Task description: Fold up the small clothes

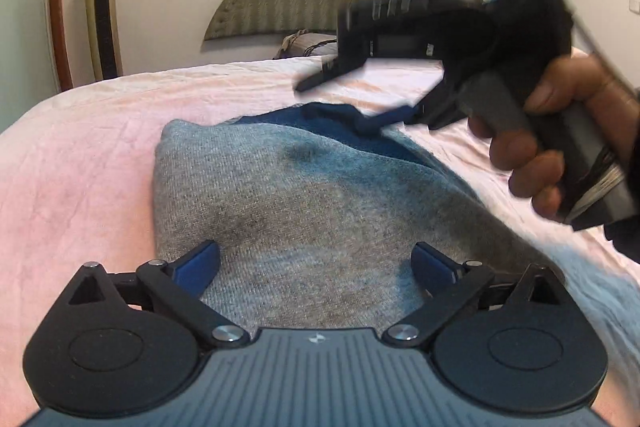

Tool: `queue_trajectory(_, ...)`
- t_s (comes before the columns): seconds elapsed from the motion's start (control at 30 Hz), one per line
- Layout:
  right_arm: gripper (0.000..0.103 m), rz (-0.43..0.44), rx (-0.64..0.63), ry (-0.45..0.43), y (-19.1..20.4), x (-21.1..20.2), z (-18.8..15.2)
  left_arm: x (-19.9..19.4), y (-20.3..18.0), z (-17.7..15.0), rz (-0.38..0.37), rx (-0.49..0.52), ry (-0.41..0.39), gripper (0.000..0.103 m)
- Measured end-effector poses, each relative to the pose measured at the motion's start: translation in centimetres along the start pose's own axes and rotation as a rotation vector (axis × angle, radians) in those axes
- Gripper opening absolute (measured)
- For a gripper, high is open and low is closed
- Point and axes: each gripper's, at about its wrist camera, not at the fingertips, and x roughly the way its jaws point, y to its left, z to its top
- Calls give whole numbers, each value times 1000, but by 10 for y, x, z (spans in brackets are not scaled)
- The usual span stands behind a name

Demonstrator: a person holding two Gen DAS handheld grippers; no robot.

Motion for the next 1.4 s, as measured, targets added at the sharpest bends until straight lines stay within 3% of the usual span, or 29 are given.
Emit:
queue_trajectory(0.1, 83, 86, -31, -27, 19, -4, 6, 0, -2, -1, 9, 1, -1, 103)
queue_trajectory(0.17, 94, 100, -56, 46, 29, 13, 9, 2, -6, 1, 11, 4, 1, 103)
queue_trajectory(0.2, 97, 54, -79, 106, 30, 25, 7, 1, -6, 1, 8, 5, -1, 103)
queue_trajectory(0.23, 96, -8, -126, 165, 28, 39, 3, 1, -7, 0, 11, 3, -9, 103)
queue_trajectory(0.27, 96, -27, -198, 145, 26, 41, -1, -5, -8, -2, 28, 1, -14, 103)
queue_trajectory(0.33, 94, -27, -176, 160, 24, 37, 5, -16, -7, -6, 49, -15, -8, 103)
queue_trajectory(0.4, 81, -55, -155, 159, 33, 25, 12, -27, -3, -13, 34, -61, 3, 103)
queue_trajectory(0.47, 81, 98, -166, 139, 50, 12, 13, -34, 3, -19, 14, -110, 2, 103)
queue_trajectory(0.53, 82, 234, -151, 176, 70, 16, 12, -32, 8, -21, 6, -144, 19, 103)
queue_trajectory(0.6, 95, 321, -138, 244, 89, 38, 10, -24, 14, -21, 3, -165, 55, 103)
queue_trajectory(0.67, 101, 334, -121, 347, 99, 74, 5, -22, 16, -21, -2, -166, 65, 103)
queue_trajectory(0.73, 97, 257, -139, 392, 98, 105, 0, -22, 17, -22, -3, -167, 64, 103)
queue_trajectory(0.8, 78, 259, -99, 359, 87, 117, 5, -23, 19, -22, -9, -177, 63, 103)
queue_trajectory(0.87, 59, 198, -74, 352, 84, 119, 10, -25, 21, -24, -12, -188, 60, 103)
queue_trajectory(0.9, 58, 197, -85, 349, 85, 113, 11, -25, 22, -24, -16, -193, 57, 103)
queue_trajectory(0.93, 59, 207, -75, 328, 85, 101, 11, -26, 25, -25, -22, -202, 53, 103)
queue_trajectory(1.07, 96, 263, -71, 195, 75, 37, 3, -24, 35, -26, -34, -232, 44, 103)
queue_trajectory(1.13, 96, 166, -48, 209, 52, 24, -10, -23, 37, -26, -33, -228, 47, 103)
queue_trajectory(1.17, 83, 111, -49, 235, 37, 25, -21, -23, 36, -26, -30, -224, 49, 103)
queue_trajectory(1.2, 62, 121, -89, 186, 27, 15, -28, -25, 37, -26, -20, -223, 50, 103)
queue_trajectory(1.23, 57, 136, -63, 183, 18, 5, -30, -26, 37, -23, -6, -228, 52, 103)
queue_trajectory(1.27, 56, 160, 22, 173, 8, -9, -30, -29, 38, -22, 3, -239, 55, 103)
queue_trajectory(1.3, 64, 180, 91, 150, 2, -23, -30, -32, 40, -21, 5, -254, 52, 103)
queue_trajectory(1.4, 81, 194, 83, 69, 2, -63, -40, -39, 44, -16, 0, -283, 29, 103)
